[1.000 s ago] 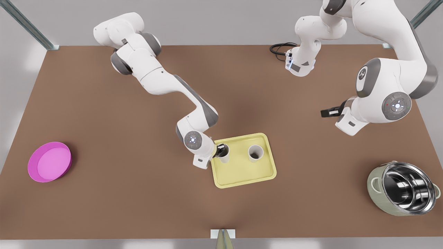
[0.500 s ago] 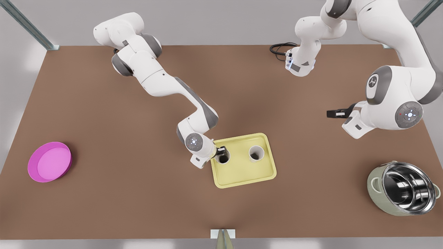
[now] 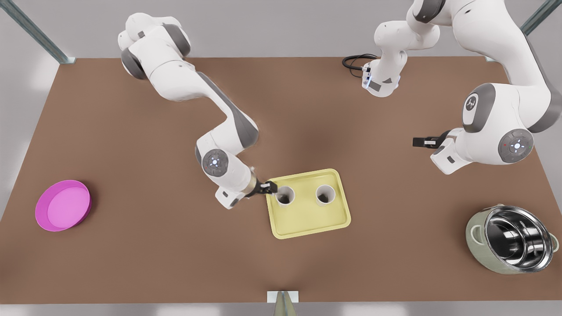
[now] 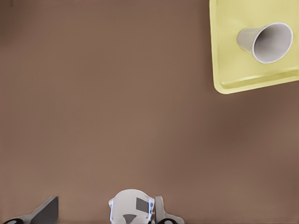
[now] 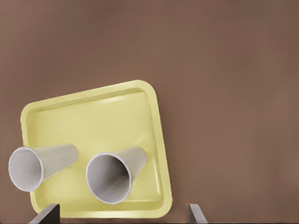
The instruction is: Use both arms to respectively pick up the white IKEA cups from the middle-left and middle-right positions, then place the white IKEA cups onto the middle-middle tray, ensuring that the cups remain upright and do not tip over
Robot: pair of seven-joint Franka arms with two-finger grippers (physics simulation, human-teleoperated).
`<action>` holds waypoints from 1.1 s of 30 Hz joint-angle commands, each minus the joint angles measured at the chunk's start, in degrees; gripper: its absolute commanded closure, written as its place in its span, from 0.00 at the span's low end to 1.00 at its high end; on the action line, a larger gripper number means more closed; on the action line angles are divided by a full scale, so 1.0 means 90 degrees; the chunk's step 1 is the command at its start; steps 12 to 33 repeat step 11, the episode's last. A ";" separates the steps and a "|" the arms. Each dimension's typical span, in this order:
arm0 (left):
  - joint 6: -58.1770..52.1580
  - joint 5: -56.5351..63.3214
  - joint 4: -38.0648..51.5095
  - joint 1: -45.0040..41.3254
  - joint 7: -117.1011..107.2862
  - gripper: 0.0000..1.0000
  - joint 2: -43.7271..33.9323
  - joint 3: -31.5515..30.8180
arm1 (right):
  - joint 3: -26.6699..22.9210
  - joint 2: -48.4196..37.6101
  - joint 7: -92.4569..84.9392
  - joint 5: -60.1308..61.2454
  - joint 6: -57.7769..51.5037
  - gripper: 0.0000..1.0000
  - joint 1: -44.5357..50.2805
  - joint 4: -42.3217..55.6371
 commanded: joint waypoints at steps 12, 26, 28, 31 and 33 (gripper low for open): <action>-0.0076 -0.0120 0.0028 0.0000 0.0321 0.00 -0.0017 -0.0011 | -0.0814 -0.3994 -0.3650 -0.1524 -0.3355 0.00 -0.2142 -0.2318; -0.0076 -0.0120 0.0028 0.0000 0.0321 0.00 -0.0017 -0.0011 | -0.0814 -0.3994 -0.3650 -0.1524 -0.3355 0.00 -0.2142 -0.2318; -0.0076 -0.0120 0.0028 0.0000 0.0321 0.00 -0.0017 -0.0011 | -0.0814 -0.3994 -0.3650 -0.1524 -0.3355 0.00 -0.2142 -0.2318; -0.0076 -0.0120 0.0028 0.0000 0.0321 0.00 -0.0017 -0.0011 | -0.0814 -0.3994 -0.3650 -0.1524 -0.3355 0.00 -0.2142 -0.2318; -0.0076 -0.0120 0.0028 0.0000 0.0321 0.00 -0.0017 -0.0011 | -0.0814 -0.3994 -0.3650 -0.1524 -0.3355 0.00 -0.2142 -0.2318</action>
